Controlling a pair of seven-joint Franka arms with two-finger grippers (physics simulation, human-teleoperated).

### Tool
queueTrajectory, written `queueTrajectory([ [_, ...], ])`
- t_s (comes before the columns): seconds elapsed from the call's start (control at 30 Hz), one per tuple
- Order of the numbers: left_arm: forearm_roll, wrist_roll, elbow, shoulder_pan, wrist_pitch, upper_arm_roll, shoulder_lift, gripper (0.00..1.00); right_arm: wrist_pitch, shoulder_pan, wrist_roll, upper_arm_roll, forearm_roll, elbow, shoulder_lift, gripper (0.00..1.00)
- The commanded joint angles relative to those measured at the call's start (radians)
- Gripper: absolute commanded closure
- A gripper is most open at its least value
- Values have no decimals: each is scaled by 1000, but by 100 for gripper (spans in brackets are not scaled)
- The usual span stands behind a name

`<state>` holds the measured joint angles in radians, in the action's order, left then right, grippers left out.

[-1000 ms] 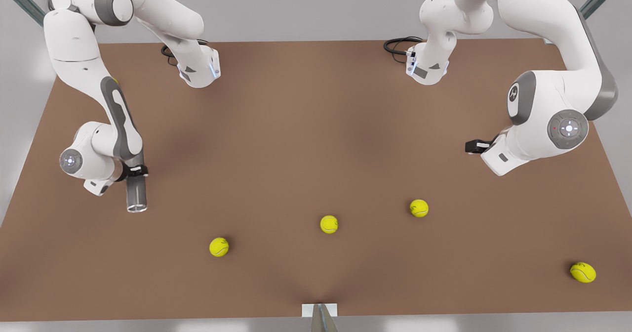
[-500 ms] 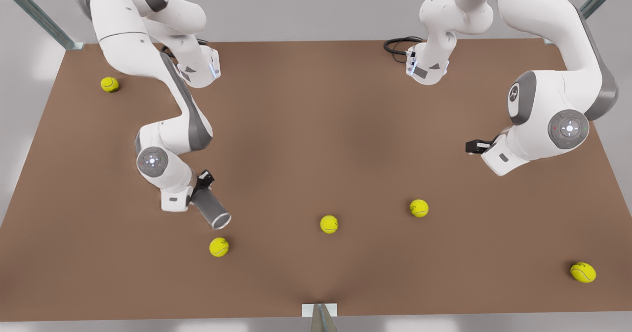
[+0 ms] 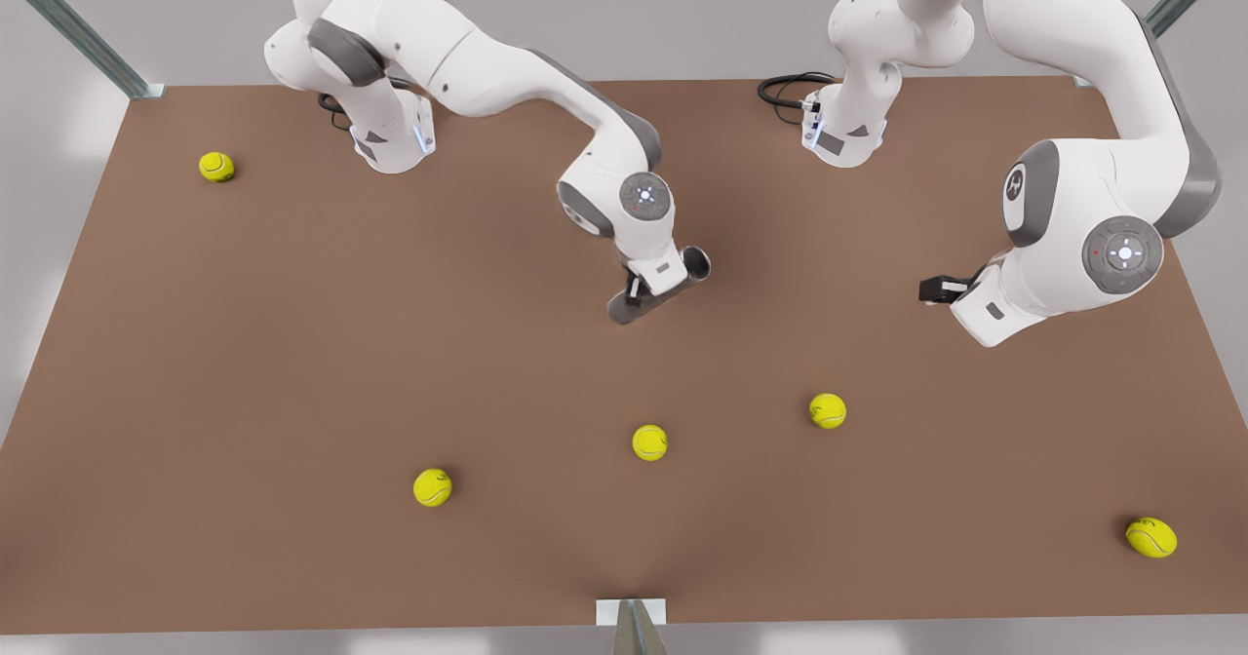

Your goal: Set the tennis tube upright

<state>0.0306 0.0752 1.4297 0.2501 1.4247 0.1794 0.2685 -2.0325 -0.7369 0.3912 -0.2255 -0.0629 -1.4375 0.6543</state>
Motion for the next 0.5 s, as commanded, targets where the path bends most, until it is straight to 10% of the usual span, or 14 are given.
queueTrajectory([
  [0.0, 0, 0, 2, 0, 0, 0, 0, 0, 0, -2, 0, 0, 0, 5, 5, 18],
  [0.27, -1, 0, 8, 0, 0, 0, 0, 0, 6, 13, -15, 41, 43, 29, 22, 0],
  [0.4, -23, 0, 11, -3, 0, 0, 0, 0, 403, 232, -267, 48, 37, 109, -106, 0],
  [0.47, -128, -3, 83, -34, -3, 6, -15, 0, 443, 324, -299, 195, 35, 83, -240, 0],
])
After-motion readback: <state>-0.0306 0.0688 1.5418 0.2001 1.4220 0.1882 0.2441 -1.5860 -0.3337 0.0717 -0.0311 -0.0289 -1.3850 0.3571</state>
